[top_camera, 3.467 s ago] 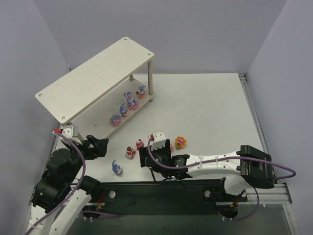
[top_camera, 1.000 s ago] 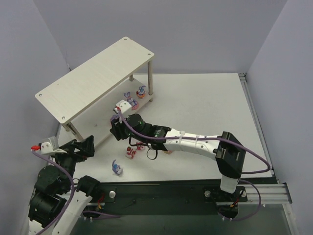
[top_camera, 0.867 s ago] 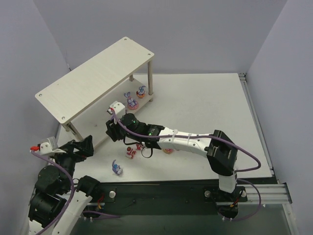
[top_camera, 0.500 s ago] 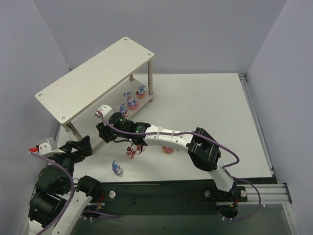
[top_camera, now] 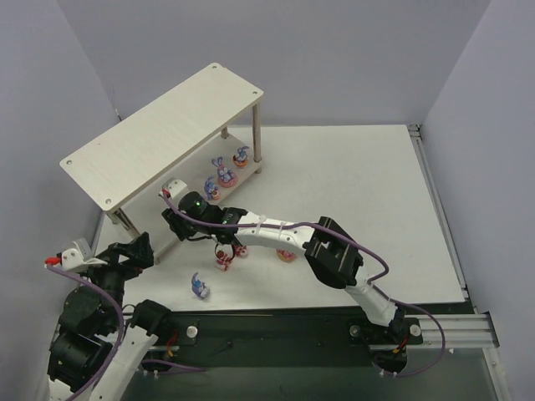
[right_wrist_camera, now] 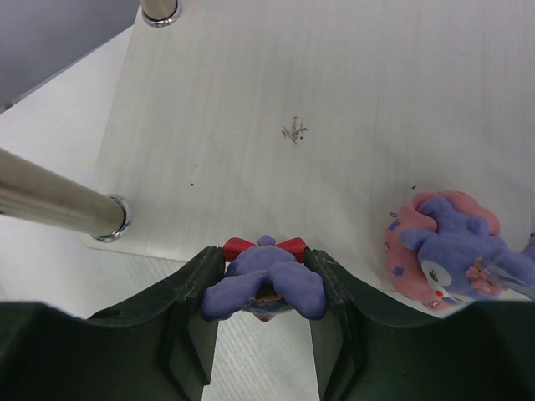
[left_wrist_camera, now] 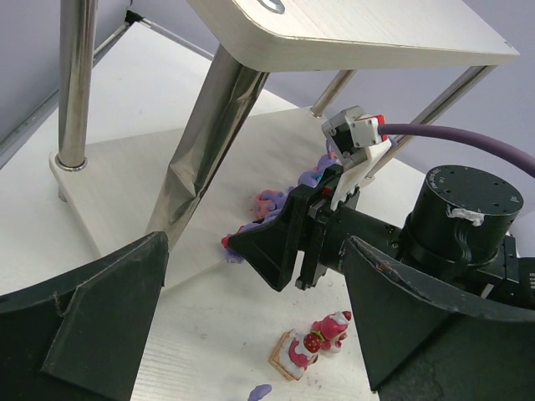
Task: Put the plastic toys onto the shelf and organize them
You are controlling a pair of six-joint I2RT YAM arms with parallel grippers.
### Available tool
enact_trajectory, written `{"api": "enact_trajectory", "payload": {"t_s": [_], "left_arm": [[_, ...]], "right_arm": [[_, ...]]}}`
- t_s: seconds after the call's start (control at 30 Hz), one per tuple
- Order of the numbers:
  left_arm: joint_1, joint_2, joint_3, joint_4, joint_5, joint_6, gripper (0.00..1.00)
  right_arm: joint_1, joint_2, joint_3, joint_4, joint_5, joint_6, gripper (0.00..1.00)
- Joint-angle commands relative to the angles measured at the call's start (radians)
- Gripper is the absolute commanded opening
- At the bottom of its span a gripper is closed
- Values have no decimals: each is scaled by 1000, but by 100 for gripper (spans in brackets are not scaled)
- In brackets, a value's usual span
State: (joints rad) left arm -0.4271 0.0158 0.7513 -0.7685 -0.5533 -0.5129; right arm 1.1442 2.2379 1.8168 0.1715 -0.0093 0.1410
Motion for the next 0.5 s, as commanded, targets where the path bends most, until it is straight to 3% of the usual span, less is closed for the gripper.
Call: {"api": "enact_trajectory", "payload": {"t_s": [0.0, 0.47], "left_arm": [[-4, -5, 10, 0, -14, -4, 96], [-4, -4, 8, -2, -16, -6, 96]], "right_arm": [[-6, 25, 84, 3, 91, 12, 0], [-4, 78, 134, -6, 146, 9, 3]]}}
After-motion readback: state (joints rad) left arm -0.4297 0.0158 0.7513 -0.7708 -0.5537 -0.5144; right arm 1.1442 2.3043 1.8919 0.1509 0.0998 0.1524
